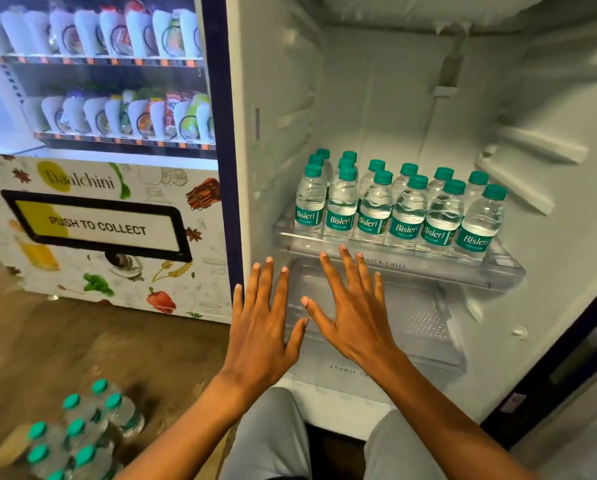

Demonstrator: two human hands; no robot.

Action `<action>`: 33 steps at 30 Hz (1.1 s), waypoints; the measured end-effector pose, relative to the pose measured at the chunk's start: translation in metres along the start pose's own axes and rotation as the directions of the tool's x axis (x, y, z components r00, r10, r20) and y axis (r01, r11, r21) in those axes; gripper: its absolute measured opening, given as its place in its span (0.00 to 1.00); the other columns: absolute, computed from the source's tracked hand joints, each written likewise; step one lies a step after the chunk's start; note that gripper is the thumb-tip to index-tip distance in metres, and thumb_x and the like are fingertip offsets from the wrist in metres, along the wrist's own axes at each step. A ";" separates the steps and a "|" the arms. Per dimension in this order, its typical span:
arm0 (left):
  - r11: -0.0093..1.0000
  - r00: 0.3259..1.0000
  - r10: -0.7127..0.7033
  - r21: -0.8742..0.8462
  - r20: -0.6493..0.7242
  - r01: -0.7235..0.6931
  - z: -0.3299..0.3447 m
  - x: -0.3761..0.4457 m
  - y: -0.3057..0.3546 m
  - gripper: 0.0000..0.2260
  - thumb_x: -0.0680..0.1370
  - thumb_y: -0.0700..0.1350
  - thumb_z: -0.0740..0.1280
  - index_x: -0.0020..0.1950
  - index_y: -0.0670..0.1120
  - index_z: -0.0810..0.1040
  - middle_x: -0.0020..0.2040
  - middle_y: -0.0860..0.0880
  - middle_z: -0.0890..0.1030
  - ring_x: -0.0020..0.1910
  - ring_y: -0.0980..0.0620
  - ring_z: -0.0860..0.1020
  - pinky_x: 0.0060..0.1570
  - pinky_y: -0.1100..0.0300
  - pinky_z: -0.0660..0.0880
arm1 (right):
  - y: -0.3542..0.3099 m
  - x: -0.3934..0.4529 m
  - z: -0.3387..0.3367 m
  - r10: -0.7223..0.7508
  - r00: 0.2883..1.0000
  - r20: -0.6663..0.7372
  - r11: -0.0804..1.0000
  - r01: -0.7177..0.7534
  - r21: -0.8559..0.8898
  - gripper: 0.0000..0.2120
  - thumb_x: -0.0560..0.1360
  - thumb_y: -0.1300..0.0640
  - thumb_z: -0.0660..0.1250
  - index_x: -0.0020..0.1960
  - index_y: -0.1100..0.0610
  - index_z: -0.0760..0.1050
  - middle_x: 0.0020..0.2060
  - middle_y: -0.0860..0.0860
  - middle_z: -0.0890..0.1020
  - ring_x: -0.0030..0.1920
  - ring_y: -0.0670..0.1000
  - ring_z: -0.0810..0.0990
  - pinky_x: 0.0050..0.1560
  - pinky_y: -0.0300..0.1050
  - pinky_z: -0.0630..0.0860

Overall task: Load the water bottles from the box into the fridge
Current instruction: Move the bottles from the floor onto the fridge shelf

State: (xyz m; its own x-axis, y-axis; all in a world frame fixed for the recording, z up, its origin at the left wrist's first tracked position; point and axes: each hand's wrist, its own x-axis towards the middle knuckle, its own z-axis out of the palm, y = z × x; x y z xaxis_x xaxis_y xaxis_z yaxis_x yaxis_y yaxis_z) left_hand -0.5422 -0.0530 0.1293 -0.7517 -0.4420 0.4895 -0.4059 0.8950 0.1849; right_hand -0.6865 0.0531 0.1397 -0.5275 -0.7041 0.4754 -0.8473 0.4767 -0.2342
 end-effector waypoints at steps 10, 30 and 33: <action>0.982 0.981 -0.182 -0.027 0.066 0.185 0.022 -0.076 -0.049 0.33 0.79 0.59 0.56 0.80 0.45 0.53 0.81 0.45 0.48 0.79 0.45 0.46 0.73 0.41 0.52 | -0.055 -0.036 0.066 -0.127 0.978 0.165 0.990 0.115 0.079 0.37 0.76 0.28 0.48 0.80 0.44 0.49 0.80 0.52 0.50 0.79 0.58 0.48 0.74 0.65 0.51; 0.725 0.654 -0.678 0.158 0.334 0.671 0.056 -0.231 -0.181 0.41 0.77 0.59 0.64 0.80 0.49 0.42 0.80 0.46 0.39 0.79 0.46 0.39 0.77 0.45 0.45 | -0.232 -0.092 0.177 -0.376 0.815 0.440 0.911 0.238 0.338 0.39 0.77 0.40 0.62 0.80 0.44 0.44 0.78 0.53 0.34 0.78 0.58 0.38 0.75 0.62 0.41; 0.663 0.573 -0.742 0.252 0.348 0.705 0.060 -0.251 -0.200 0.39 0.78 0.58 0.61 0.80 0.48 0.42 0.80 0.45 0.40 0.79 0.44 0.40 0.76 0.43 0.48 | -0.247 -0.102 0.203 -0.446 0.706 0.551 0.890 0.283 0.358 0.39 0.78 0.41 0.61 0.80 0.44 0.40 0.77 0.52 0.32 0.78 0.59 0.36 0.76 0.63 0.42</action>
State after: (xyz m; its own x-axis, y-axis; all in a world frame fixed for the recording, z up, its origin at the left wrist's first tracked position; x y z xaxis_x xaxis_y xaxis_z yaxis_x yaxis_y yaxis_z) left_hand -0.3038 -0.1241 -0.0819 -0.3111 -0.9379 -0.1535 -0.9300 0.2671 0.2524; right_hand -0.4356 -0.0997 -0.0237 -0.0282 -0.9992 -0.0270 -0.9252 0.0363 -0.3777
